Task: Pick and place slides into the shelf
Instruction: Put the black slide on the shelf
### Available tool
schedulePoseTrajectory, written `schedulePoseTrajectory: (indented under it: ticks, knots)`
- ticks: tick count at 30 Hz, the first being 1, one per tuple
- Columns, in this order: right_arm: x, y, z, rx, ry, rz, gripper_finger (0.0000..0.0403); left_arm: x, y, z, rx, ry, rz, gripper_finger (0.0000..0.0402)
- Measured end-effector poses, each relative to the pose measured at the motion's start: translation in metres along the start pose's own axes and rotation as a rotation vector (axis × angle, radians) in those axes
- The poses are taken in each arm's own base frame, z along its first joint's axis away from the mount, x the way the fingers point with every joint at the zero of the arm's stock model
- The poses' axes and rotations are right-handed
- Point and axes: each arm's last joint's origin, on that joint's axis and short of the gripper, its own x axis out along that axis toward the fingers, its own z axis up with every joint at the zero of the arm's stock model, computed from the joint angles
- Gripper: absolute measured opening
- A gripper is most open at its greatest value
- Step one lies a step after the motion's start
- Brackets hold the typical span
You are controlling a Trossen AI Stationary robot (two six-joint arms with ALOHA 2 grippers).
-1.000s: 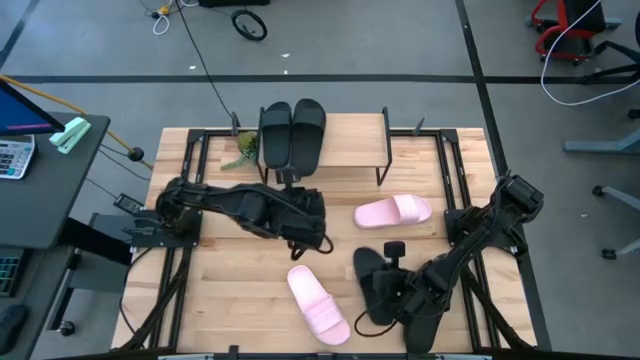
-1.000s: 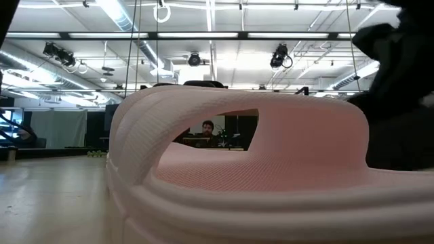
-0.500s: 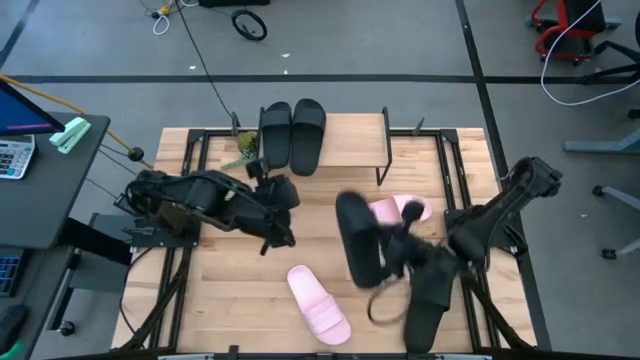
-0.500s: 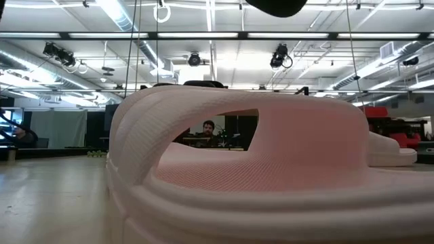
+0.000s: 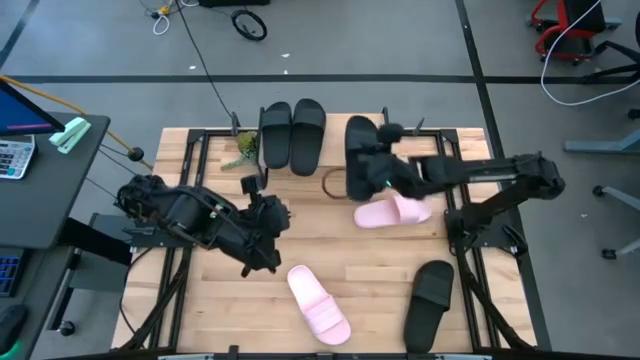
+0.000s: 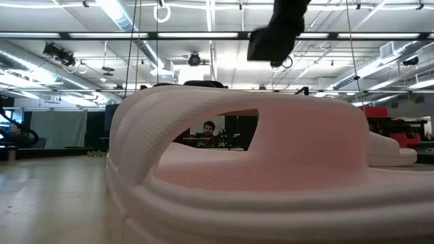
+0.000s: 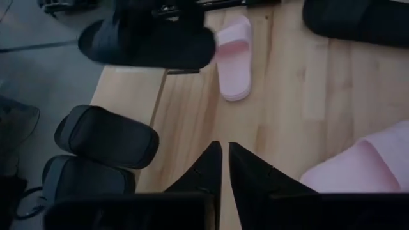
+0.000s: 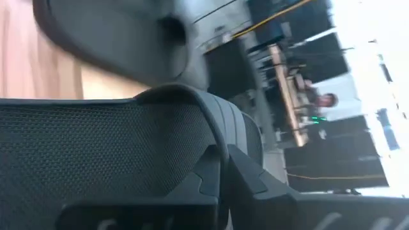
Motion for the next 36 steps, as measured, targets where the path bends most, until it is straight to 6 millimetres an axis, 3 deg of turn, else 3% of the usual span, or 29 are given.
schedulePoseTrajectory:
  ticks: [7, 13, 17, 36]
  knots:
    - [0.06, -0.014, -0.022, -0.093, 0.183, -0.006, 0.0009, -0.008, -0.01, -0.003, 0.03, -0.014, -0.03, 0.0022]
    - [0.088, -0.021, -0.035, -0.181, 0.24, 0.04, 0.0009, -0.013, -0.015, -0.005, 0.043, -0.021, -0.044, 0.0015]
    - [0.098, -0.024, -0.041, -0.255, 0.246, 0.081, 0.0009, -0.014, -0.016, -0.006, 0.044, -0.023, -0.047, 0.0012]
    - [0.123, -0.046, -0.066, -0.062, 0.196, 0.204, 0.0031, -0.013, -0.016, -0.006, 0.02, -0.022, -0.047, 0.0016]
